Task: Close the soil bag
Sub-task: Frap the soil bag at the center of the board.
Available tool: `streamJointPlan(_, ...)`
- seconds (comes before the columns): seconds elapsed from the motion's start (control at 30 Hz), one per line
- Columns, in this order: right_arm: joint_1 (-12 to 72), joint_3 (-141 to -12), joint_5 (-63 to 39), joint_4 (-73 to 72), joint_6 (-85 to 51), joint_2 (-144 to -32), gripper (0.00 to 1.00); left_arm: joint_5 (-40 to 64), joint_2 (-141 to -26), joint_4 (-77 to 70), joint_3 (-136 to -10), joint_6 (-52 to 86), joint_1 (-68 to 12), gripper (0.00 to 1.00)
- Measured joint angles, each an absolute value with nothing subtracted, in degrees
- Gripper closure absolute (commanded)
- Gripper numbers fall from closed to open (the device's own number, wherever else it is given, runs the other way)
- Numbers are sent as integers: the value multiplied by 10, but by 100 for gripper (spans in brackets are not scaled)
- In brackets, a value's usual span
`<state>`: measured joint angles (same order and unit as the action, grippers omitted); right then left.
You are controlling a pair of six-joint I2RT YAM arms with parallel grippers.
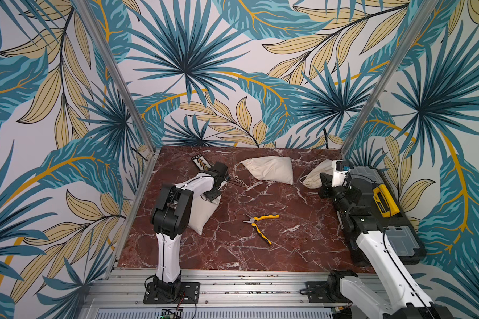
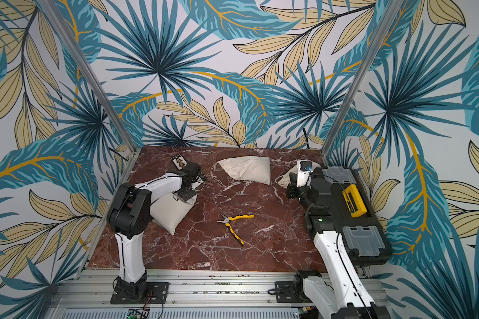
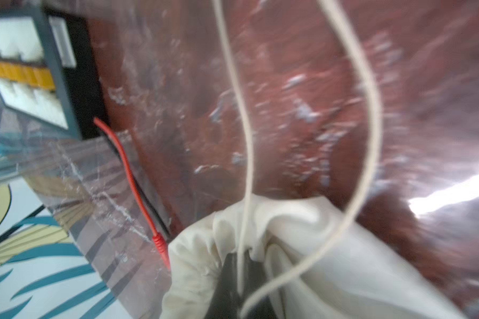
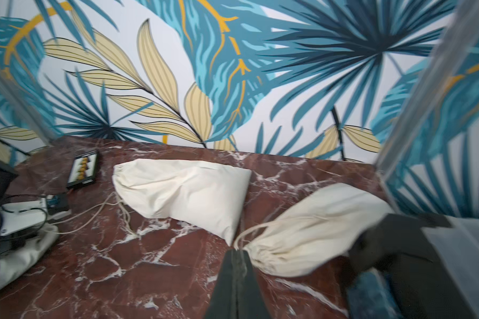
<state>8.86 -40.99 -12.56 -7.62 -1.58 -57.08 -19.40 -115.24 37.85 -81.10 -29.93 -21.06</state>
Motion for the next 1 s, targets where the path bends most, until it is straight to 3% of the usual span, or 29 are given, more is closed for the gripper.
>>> streamJointPlan(0.23,186,-334,-253,-260,-14,-719,52,-46,-1011,322,-750,-295,-254,100)
streamJointPlan(0.33,234,-331,-291,-352,-6,-793,38,2,-967,298,-736,-294,-257,100)
streamJointPlan(0.43,273,-334,-321,-449,4,-866,31,41,-952,283,-723,-292,-257,100)
streamJointPlan(0.83,359,-465,-364,-639,53,-1083,28,110,-940,260,-691,-289,-258,100)
streamJointPlan(1.0,375,-516,-369,-651,63,-1144,32,126,-929,255,-683,-289,-258,100)
